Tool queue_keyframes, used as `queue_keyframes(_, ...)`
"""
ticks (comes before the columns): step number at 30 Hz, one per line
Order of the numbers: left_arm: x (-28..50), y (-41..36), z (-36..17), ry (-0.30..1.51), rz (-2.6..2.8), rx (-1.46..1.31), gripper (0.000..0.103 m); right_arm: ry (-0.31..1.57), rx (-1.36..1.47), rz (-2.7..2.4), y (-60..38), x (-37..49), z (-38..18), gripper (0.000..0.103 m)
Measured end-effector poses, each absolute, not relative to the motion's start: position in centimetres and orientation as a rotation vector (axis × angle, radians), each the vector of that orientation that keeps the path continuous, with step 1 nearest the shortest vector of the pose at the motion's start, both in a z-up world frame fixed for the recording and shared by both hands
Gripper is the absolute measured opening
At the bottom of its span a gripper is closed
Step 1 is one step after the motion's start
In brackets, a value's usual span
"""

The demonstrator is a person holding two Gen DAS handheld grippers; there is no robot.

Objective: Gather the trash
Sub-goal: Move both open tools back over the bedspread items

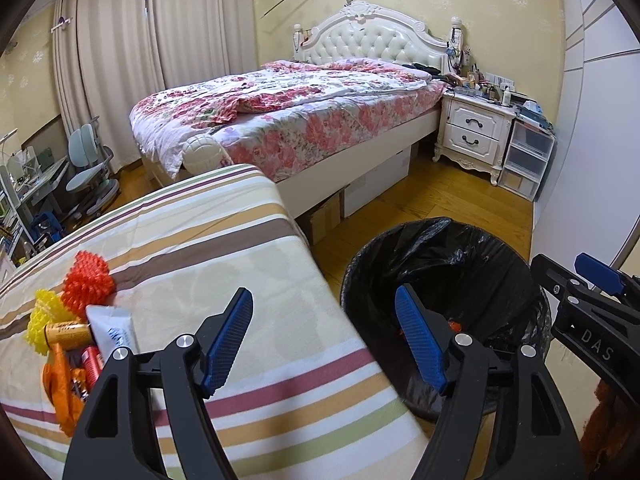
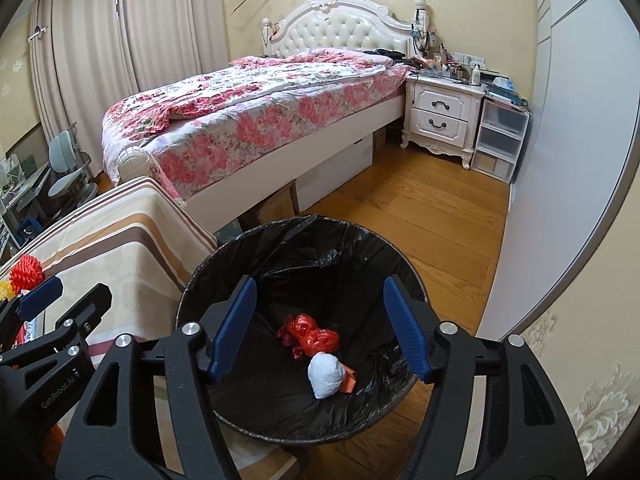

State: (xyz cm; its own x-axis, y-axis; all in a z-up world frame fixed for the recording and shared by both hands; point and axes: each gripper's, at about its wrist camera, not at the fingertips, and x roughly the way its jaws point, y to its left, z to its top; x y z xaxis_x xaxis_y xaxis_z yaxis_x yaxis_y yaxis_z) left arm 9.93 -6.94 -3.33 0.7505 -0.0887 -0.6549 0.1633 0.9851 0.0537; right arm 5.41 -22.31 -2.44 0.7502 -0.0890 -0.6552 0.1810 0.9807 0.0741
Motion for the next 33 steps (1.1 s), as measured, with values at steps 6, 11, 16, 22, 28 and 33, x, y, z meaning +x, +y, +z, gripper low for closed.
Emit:
queue_keyframes(6,7.8,-4.8,-3.3,0.711,-0.108,0.115,0.072,0.722,0.124,-0.114,-20.2,3.9,-2.7,0.067)
queue_keyframes(11,6.2,-2.7,-3.3,0.713,-0.077,0.107,0.072,0.737,0.113,-0.08,-18.3,2.2,-3.1,0.067)
queue_keyframes(16,4.3,-0.4,-3.3,0.715,-0.035,0.102,0.072,0.745,0.095,-0.043,-16.4,0.9,-3.1,0.067)
queue_keyframes(22,2.4,2.9,-3.2,0.706,0.029,0.091,0.072,0.749,0.083,0.013,-13.8,-0.3,-3.1,0.067)
queue_keyframes(28,1.5,6.2,-3.6,0.716,0.097,0.06,0.072,0.75,0.06,0.071,-11.0,-0.8,-3.0,0.066)
queue_keyframes(33,1.4,8.6,-3.8,0.73,0.144,0.031,0.072,0.756,0.042,0.117,-8.7,-0.6,-3.0,0.067)
